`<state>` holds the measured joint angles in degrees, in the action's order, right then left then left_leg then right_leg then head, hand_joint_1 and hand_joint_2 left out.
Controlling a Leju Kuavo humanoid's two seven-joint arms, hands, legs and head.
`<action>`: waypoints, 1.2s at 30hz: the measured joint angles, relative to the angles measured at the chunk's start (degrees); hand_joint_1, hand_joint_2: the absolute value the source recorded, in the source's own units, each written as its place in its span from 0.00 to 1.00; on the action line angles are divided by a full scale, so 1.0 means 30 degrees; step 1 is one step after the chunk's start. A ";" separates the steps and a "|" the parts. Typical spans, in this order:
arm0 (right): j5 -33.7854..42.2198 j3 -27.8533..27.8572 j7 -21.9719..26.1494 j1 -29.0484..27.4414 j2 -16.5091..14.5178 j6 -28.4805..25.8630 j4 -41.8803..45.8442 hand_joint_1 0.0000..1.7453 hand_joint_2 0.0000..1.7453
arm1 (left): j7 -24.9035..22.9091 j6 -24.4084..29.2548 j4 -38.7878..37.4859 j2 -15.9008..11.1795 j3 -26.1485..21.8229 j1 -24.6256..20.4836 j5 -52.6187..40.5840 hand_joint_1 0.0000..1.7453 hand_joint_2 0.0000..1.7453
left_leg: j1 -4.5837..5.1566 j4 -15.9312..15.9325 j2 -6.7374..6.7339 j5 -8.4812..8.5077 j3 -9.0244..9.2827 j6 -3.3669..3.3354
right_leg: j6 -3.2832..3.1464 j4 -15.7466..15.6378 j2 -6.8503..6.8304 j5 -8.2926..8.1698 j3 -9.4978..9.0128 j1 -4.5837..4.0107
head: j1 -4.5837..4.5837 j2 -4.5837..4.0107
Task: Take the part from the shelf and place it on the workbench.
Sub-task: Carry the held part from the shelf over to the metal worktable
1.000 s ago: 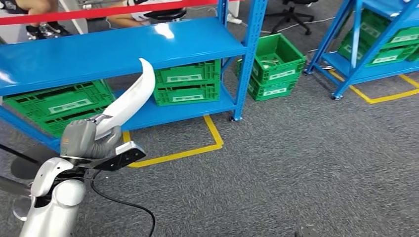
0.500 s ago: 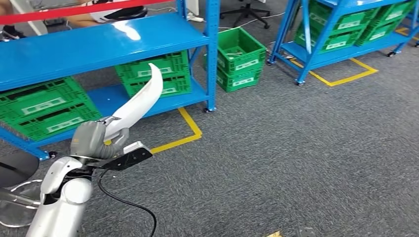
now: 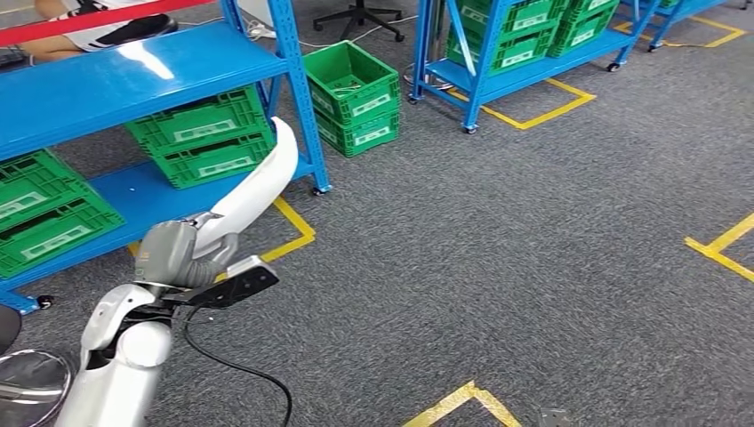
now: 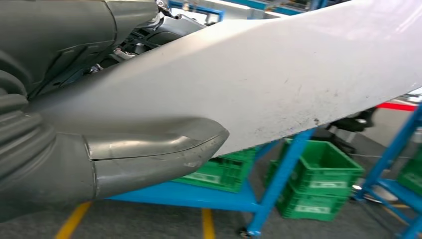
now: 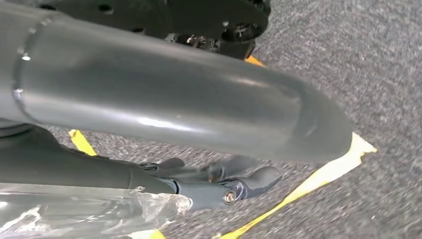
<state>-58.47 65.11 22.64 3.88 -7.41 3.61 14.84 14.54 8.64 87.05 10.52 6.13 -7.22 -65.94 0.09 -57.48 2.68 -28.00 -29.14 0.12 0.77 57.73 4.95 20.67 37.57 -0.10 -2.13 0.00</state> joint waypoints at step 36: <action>-0.0703 0.0497 -0.0122 -0.0187 0.0036 -0.0526 0.0000 0.00 0.00 | 0.0630 -0.0153 -0.0989 0.0115 0.0317 -0.0510 0.0974 1.00 1.00 | -0.0196 0.0369 -0.0233 0.0822 -0.0721 -0.0255 | 0.0671 0.1008 -0.0242 0.0771 0.0468 0.0207 | -0.0171 0.0000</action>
<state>-60.58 66.60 22.28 3.31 -7.30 2.03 14.84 16.43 8.19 84.08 10.86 7.08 -8.75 -63.01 -0.50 -56.37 1.98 -25.53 -31.30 -0.64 2.78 60.76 4.22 22.99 38.97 0.52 -2.64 0.00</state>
